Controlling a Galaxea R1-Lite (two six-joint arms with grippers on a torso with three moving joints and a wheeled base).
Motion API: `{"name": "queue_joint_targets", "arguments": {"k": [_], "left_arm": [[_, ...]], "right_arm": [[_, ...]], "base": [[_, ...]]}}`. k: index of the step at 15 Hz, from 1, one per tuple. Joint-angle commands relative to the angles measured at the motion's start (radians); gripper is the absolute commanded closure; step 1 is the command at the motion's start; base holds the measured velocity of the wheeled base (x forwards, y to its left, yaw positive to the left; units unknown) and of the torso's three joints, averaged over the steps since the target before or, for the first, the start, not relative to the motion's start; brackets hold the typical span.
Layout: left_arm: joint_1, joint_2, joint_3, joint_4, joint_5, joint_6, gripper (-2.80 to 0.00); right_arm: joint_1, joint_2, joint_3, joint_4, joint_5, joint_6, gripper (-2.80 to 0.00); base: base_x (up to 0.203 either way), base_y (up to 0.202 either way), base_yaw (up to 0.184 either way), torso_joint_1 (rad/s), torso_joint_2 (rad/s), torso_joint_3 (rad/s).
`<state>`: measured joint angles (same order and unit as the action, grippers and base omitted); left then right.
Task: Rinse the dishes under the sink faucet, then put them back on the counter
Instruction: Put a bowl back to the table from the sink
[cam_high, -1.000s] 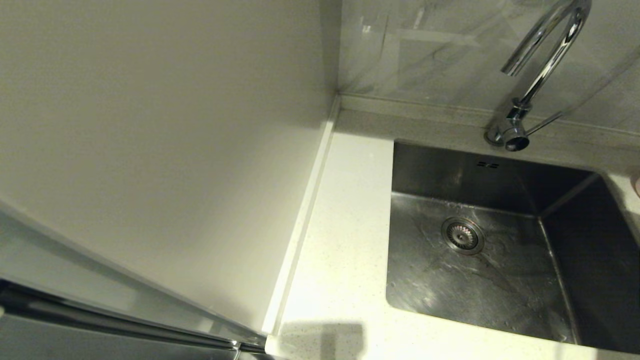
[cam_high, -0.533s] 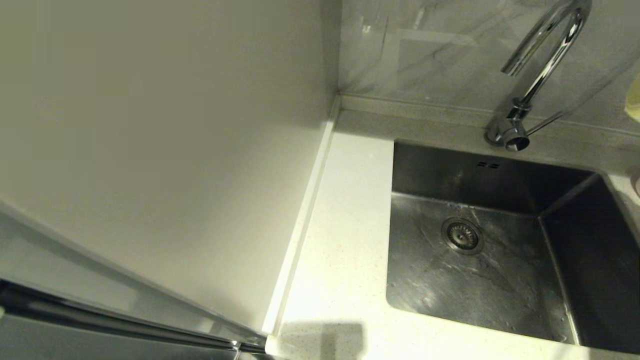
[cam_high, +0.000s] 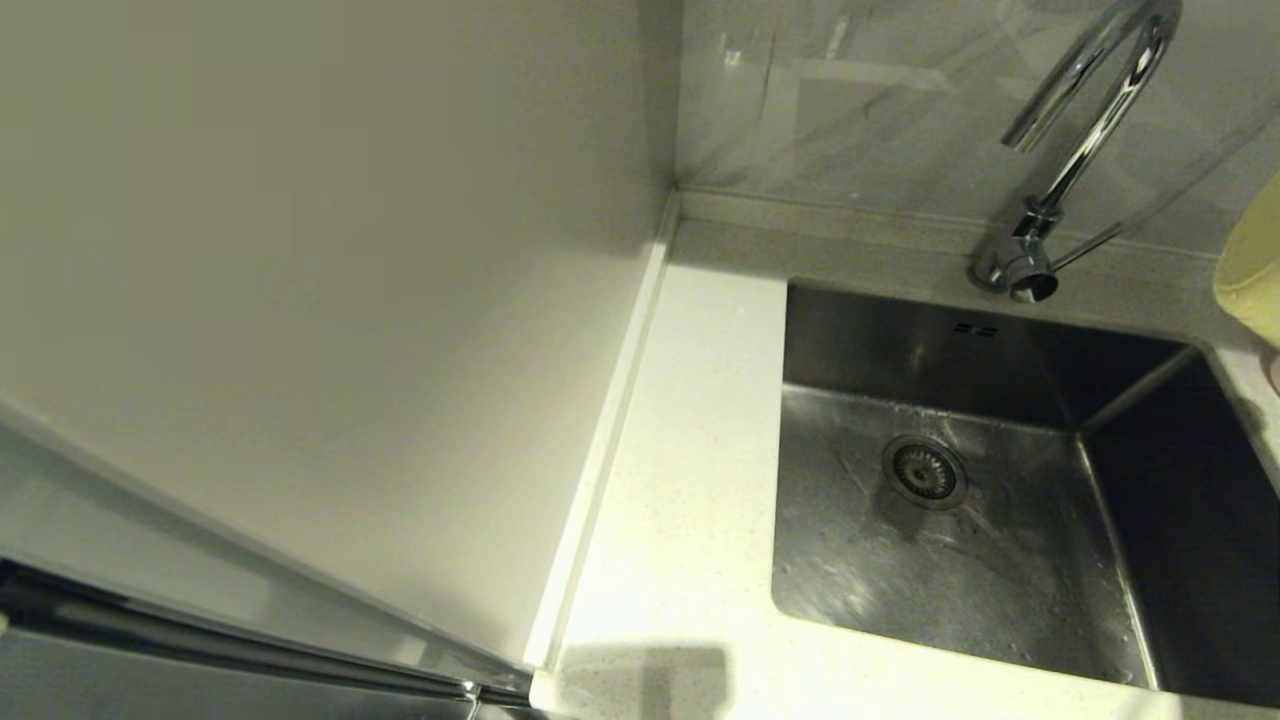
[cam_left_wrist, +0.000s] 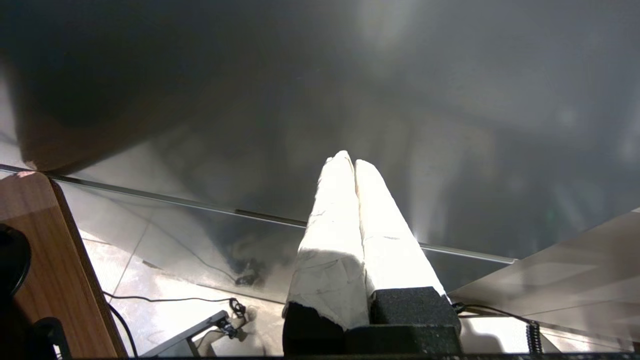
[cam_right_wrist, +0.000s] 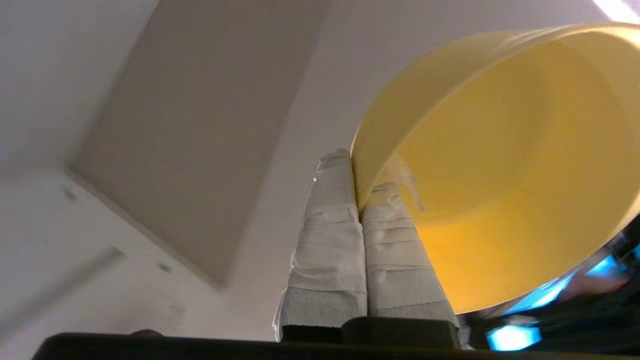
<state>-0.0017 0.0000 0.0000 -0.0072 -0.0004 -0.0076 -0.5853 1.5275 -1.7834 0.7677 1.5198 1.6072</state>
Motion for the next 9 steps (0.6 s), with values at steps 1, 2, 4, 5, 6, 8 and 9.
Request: {"name": "queue_joint_targets", "arguments": {"k": [1, 2, 4, 5, 6, 8, 9], "left_arm": [[0.0, 0.0, 0.003, 0.0, 0.0, 0.0, 0.0], [0.0, 0.0, 0.002, 0.0, 0.0, 0.0, 0.0], [0.0, 0.0, 0.003, 0.0, 0.0, 0.0, 0.0], [0.0, 0.0, 0.003, 0.0, 0.0, 0.0, 0.0], [0.0, 0.0, 0.003, 0.0, 0.0, 0.0, 0.0], [0.0, 0.0, 0.003, 0.0, 0.0, 0.0, 0.0], [0.0, 0.0, 0.003, 0.0, 0.0, 0.0, 0.0]], "right_arm": [[0.044, 0.029, 0.003, -0.027, 0.01, 0.005, 0.0], [0.046, 0.029, 0.004, -0.11, 0.01, -0.002, 0.0], [0.048, 0.032, 0.013, -0.36, 0.01, -0.013, 0.0], [0.049, 0.037, 0.013, -0.47, 0.01, -0.015, 0.0], [0.048, 0.04, 0.017, -0.547, 0.01, -0.025, 0.0], [0.042, 0.028, 0.069, -0.692, 0.01, -0.183, 0.0], [0.04, 0.019, 0.104, -0.746, 0.01, -0.299, 0.0]], "base": [[0.0, 0.0, 0.0, 0.0, 0.0, 0.0], [0.0, 0.0, 0.0, 0.0, 0.0, 0.0], [0.0, 0.0, 0.0, 0.0, 0.0, 0.0], [0.0, 0.0, 0.0, 0.0, 0.0, 0.0], [0.0, 0.0, 0.0, 0.0, 0.0, 0.0], [0.0, 0.0, 0.0, 0.0, 0.0, 0.0], [0.0, 0.0, 0.0, 0.0, 0.0, 0.0]]}}
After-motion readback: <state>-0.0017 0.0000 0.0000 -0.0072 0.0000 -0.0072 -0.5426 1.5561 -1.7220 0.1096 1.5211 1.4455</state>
